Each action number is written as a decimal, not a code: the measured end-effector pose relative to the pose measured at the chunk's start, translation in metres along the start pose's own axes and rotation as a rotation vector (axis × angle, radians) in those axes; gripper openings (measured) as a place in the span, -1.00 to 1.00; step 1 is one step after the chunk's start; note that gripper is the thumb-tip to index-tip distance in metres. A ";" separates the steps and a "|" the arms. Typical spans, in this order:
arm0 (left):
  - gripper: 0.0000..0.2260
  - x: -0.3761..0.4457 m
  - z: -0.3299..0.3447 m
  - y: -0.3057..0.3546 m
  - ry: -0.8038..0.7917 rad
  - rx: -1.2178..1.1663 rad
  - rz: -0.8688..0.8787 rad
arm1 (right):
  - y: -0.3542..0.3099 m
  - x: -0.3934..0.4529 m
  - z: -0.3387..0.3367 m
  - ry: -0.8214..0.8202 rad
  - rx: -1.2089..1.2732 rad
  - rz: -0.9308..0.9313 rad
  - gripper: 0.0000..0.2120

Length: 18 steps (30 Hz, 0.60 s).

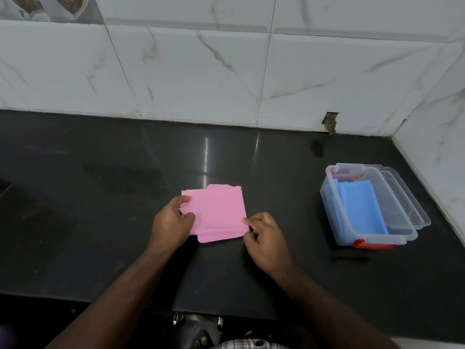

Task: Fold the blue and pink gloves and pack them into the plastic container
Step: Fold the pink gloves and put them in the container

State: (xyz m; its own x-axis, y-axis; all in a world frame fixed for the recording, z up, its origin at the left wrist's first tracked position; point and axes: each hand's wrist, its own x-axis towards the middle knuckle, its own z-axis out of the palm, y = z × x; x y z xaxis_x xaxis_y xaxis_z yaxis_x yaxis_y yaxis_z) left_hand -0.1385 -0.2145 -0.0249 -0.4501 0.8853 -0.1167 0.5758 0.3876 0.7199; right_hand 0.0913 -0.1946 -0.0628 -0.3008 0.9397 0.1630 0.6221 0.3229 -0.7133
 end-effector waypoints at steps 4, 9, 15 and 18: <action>-0.62 -0.001 -0.001 0.001 0.010 0.033 0.017 | -0.002 0.031 -0.012 -0.068 -0.099 -0.029 -0.58; -0.60 0.001 0.000 0.000 0.002 0.058 0.001 | -0.014 0.055 0.002 -0.302 -0.462 -0.067 -0.49; -0.53 -0.005 0.011 0.017 0.132 0.522 0.389 | -0.015 0.052 0.017 -0.316 -0.596 -0.062 -0.47; -0.49 0.007 0.029 0.015 -0.059 0.713 0.482 | -0.020 0.059 0.019 -0.332 -0.610 -0.100 -0.46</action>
State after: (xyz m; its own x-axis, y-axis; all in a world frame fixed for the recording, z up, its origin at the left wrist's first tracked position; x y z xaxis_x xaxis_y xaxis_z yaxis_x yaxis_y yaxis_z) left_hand -0.1134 -0.1954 -0.0347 -0.0213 0.9989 0.0414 0.9948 0.0171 0.1003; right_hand 0.0478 -0.1479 -0.0517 -0.5220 0.8494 -0.0782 0.8454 0.5030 -0.1796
